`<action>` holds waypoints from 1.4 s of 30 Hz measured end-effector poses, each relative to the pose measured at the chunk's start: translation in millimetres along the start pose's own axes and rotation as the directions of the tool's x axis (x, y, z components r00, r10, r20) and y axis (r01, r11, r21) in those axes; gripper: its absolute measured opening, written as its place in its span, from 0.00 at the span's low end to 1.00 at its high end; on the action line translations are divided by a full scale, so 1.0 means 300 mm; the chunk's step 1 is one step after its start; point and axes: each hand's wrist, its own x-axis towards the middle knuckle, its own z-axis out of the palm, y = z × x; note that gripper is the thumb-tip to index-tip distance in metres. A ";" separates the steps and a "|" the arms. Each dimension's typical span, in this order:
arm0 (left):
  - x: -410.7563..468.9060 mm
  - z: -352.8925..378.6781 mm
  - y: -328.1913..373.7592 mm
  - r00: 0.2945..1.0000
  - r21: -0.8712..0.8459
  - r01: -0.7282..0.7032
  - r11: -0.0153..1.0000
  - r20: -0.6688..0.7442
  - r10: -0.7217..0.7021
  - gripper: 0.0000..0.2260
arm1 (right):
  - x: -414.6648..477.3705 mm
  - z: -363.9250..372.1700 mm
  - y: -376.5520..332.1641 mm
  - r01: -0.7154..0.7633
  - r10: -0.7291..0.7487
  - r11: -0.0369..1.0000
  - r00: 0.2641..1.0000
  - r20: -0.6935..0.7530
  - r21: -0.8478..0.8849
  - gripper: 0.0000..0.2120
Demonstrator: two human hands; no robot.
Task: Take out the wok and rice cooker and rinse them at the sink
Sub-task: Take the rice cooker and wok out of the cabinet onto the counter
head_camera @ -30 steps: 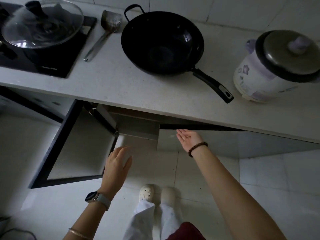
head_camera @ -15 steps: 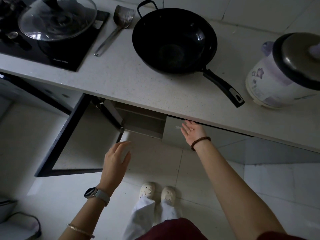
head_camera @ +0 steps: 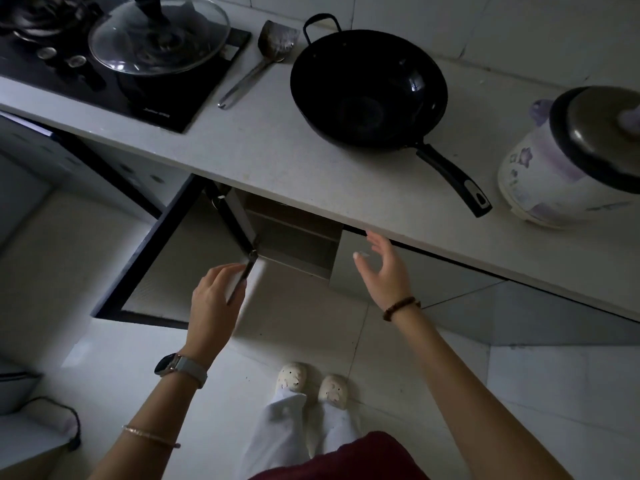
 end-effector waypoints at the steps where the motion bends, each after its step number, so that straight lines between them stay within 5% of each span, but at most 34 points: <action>1: -0.006 -0.018 -0.011 1.000 0.004 -0.003 1.000 -0.019 0.003 0.12 | -0.016 0.003 -0.014 0.074 -0.075 0.996 0.997 0.000 -0.057 0.25; 9: -0.045 -0.197 -0.201 0.978 0.026 0.175 0.984 -0.119 -0.171 0.11 | -0.074 0.091 -0.191 0.355 -0.345 0.916 0.935 0.080 -0.188 0.26; 17: -0.030 -0.388 -0.459 0.856 -0.047 0.497 0.866 -0.134 -0.499 0.11 | -0.077 0.347 -0.396 0.451 -0.427 0.876 0.890 0.160 -0.171 0.25; 27: 0.099 -0.458 -0.721 0.837 -0.090 0.544 0.834 0.122 -0.533 0.10 | -0.032 0.669 -0.569 0.496 -0.471 0.854 0.865 0.172 -0.158 0.25; 33: 0.199 -0.420 -0.768 0.763 -0.084 0.619 0.781 0.304 -0.571 0.11 | -0.021 0.734 -0.577 0.478 -0.453 0.858 0.877 0.162 -0.187 0.23; 42: 0.260 -0.390 -0.786 0.713 -0.014 0.642 0.766 0.378 -0.590 0.13 | -0.024 0.716 -0.544 0.415 -0.392 0.874 0.909 0.140 -0.253 0.24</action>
